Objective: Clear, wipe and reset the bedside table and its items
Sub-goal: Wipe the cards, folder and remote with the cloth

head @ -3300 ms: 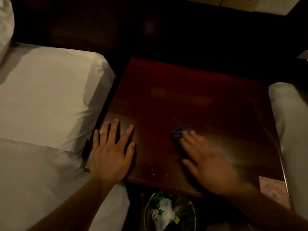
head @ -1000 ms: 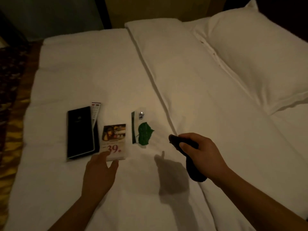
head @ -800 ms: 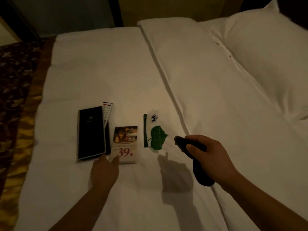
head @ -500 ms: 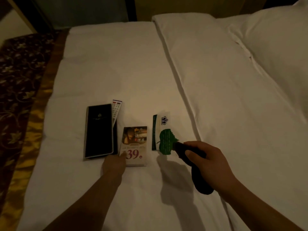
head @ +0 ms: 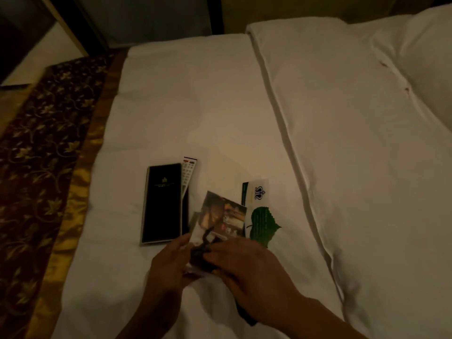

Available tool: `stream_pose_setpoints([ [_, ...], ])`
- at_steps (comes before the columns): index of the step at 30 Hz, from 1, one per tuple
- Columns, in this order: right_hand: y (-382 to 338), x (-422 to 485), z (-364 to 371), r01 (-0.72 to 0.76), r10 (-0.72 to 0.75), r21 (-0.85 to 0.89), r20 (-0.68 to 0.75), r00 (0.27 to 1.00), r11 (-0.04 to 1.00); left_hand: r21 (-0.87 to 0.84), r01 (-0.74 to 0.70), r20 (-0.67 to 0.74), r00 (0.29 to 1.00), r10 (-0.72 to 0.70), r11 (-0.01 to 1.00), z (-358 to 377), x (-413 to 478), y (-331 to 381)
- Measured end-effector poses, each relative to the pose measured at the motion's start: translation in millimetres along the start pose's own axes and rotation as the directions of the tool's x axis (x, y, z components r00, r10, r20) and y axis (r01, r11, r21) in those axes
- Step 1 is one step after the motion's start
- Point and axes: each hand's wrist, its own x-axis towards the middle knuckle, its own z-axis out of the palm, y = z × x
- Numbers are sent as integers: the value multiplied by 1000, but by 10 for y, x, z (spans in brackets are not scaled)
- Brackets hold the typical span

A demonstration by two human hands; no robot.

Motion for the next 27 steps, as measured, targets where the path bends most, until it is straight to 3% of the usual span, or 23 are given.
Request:
stream_pose_setpoints([
  [3, 71, 163, 147, 156, -151, -34, 125, 981, 987, -49, 32, 33, 999, -31, 998, -47, 62, 72],
  [6, 335, 233, 109, 6, -5, -214, 6, 1000, 977, -53, 66, 84, 995, -62, 996, -54, 231, 158],
  [9, 385, 228, 157, -157, 132, -215, -126, 983, 964, -4, 80, 130, 988, -79, 997, -75, 313, 204],
  [13, 108, 415, 374, -49, 29, -231, -90, 996, 972, 42, 85, 202, 975, -92, 995, -126, 411, 293],
  [16, 130, 578, 357, -54, 40, -248, -62, 997, 967, 71, 60, 233, 970, -75, 996, -146, 437, 316],
  [19, 331, 640, 242, -207, 155, -383, -164, 974, 900, 183, -6, 277, 960, -45, 983, -188, 412, 310],
  [22, 369, 521, 184, -424, 330, -341, -299, 895, 839, 161, 5, 276, 960, -49, 987, -257, 385, 276],
  [24, 220, 417, 313, -353, 272, -354, -260, 927, 866, 88, 43, 233, 970, -62, 995, -268, 390, 252],
  [27, -64, 273, 518, -57, 49, -277, -35, 998, 959, 25, 92, 209, 973, -95, 995, -217, 399, 218],
])
